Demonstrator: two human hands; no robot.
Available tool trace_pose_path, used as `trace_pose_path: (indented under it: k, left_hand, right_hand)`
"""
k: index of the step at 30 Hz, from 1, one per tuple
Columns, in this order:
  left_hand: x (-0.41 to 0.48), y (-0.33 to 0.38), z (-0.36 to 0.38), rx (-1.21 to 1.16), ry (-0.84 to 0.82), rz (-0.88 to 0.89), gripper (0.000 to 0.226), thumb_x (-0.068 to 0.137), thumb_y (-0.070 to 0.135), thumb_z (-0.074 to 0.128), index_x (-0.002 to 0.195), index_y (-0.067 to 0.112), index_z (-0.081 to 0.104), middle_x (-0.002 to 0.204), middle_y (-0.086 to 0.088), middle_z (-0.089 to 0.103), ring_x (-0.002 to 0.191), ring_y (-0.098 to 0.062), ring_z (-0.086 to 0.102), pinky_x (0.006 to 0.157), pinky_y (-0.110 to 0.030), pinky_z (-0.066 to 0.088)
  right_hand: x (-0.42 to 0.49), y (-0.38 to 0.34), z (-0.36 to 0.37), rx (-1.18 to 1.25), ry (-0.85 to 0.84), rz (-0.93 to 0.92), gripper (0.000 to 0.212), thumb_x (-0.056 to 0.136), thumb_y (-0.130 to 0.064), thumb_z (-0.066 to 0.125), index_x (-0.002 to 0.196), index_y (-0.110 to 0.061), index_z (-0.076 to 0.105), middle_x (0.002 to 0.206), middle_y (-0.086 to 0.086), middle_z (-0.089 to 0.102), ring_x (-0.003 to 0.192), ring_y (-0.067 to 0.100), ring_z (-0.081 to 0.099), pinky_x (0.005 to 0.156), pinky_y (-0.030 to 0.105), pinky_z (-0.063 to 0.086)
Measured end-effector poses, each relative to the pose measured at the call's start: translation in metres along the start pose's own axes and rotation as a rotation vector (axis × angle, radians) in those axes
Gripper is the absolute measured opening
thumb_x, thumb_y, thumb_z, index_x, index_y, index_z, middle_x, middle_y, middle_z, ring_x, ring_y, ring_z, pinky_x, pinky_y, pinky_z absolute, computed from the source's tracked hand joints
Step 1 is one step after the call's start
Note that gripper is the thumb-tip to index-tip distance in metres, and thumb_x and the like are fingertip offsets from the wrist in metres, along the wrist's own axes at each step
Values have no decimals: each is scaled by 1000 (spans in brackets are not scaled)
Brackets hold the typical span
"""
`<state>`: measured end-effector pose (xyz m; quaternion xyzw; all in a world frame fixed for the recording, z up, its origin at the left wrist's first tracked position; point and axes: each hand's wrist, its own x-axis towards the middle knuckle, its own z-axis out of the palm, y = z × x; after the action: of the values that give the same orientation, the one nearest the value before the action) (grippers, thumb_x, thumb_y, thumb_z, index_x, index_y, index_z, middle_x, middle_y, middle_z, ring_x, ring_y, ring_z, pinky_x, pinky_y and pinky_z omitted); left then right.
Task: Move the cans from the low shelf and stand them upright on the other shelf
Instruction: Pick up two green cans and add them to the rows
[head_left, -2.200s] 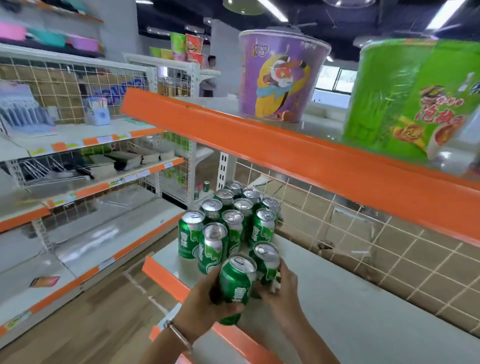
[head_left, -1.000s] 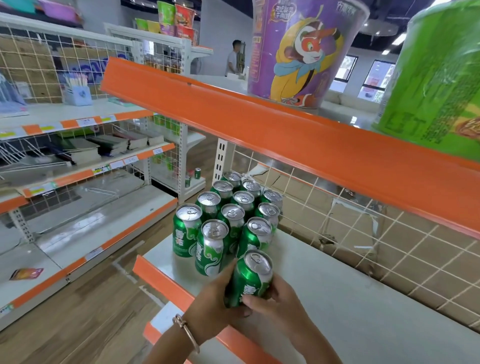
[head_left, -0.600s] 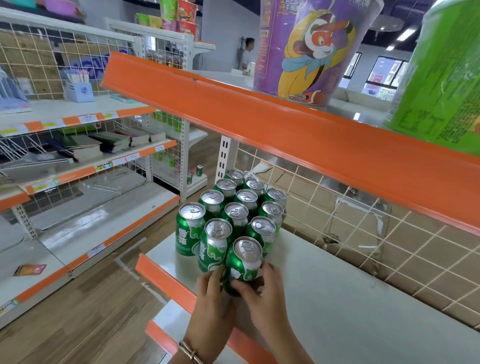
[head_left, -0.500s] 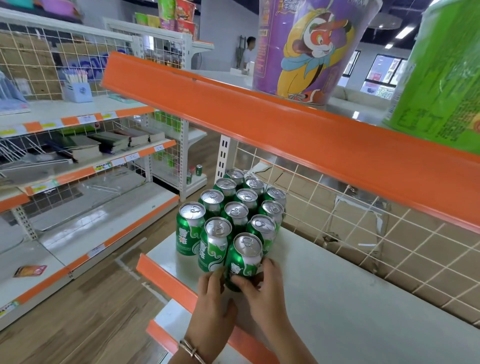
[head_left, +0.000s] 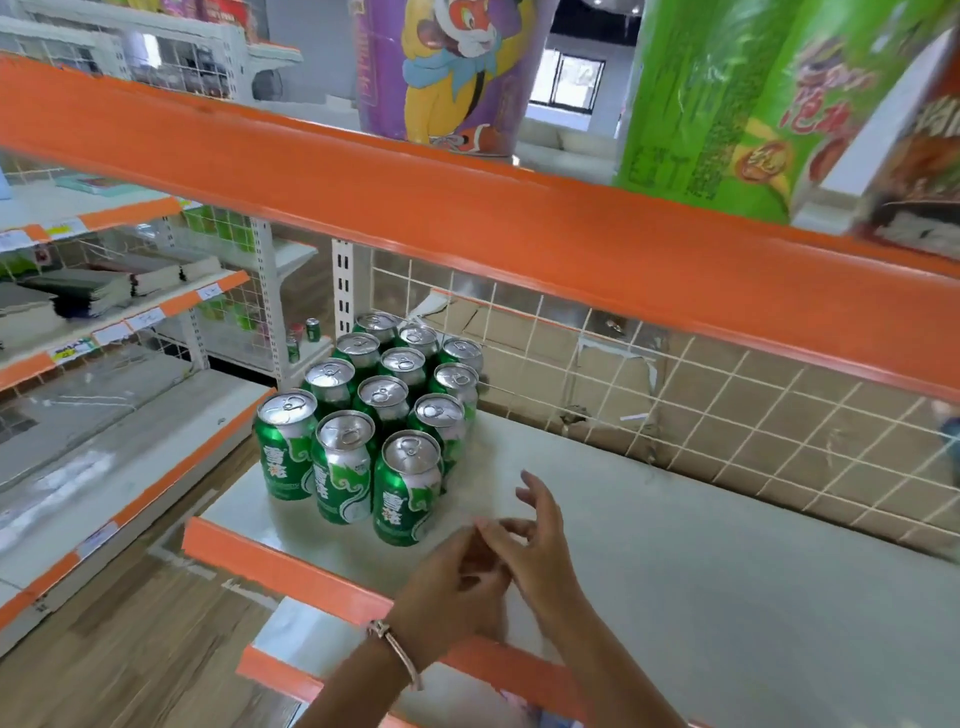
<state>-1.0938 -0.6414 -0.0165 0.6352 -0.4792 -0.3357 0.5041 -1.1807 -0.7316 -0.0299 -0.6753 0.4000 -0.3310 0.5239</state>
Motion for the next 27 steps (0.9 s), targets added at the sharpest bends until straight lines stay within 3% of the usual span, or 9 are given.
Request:
trace_pose_path:
  k: [3,10,14,18,20,22,24,26,27]
  left_hand:
    - [15,0,28,3,-17,-33,39,70,31,77,101,27,54,105,7,65,99,-8,63,89,-23,52]
    - [28,32,129,8,-214,47,90,64,26,83,139,24,31,131,10,39,122,-8,41,100,-24,39]
    - [16,54,205,-100,-340,68,113,55,37,84,145,31,16,149,6,23,135,-14,32,108,-33,34]
    - [-7,85,290,-112,-417,160,116,54,34,86,139,42,8,143,17,15,139,-15,24,113,-42,29]
    - [-25,102,333,-135,-421,201,120,55,30,87,143,38,6,138,21,11,139,-16,23,113,-43,30]
    - [-47,119,376,-166,-421,209,130,47,33,90,145,33,5,139,19,11,140,-20,24,112,-45,30]
    - [-68,134,418,-179,-418,235,140,35,42,91,143,31,3,141,15,10,139,-22,24,113,-46,29]
    - [-88,148,460,-178,-415,290,139,31,48,90,139,29,3,143,9,11,140,-22,24,114,-40,27]
    - [-97,157,479,-187,-430,304,138,31,54,88,137,27,4,144,6,12,139,-22,25,114,-36,26]
  right_hand:
    - [-15,5,-42,-13,123,17,67,82,-15,72,137,-28,36,132,1,37,101,9,59,73,23,55]
    - [-67,18,-152,-54,364,85,70,82,-20,72,140,-28,32,131,-6,31,110,9,51,62,16,54]
    - [-112,30,-222,-52,524,96,70,81,-17,73,137,-30,34,132,-7,31,114,11,50,71,19,53]
    - [-168,42,-295,-60,672,132,71,79,-23,75,138,-27,35,132,-7,32,115,13,49,84,26,51]
    - [-195,49,-329,-59,769,155,79,76,-26,78,141,-23,34,134,-6,32,116,15,48,91,31,48]
    - [-224,53,-364,-70,859,169,100,63,-39,84,145,-17,30,136,-3,32,125,21,44,101,37,44]
    - [-256,55,-401,-60,908,179,118,53,-50,81,148,-14,22,143,3,31,130,18,38,102,26,38]
    - [-287,59,-435,-37,919,178,112,64,-36,83,150,-14,14,147,3,28,128,11,33,90,7,30]
    - [-302,61,-452,-28,932,176,114,66,-33,84,150,-20,10,150,4,26,133,10,30,94,6,27]
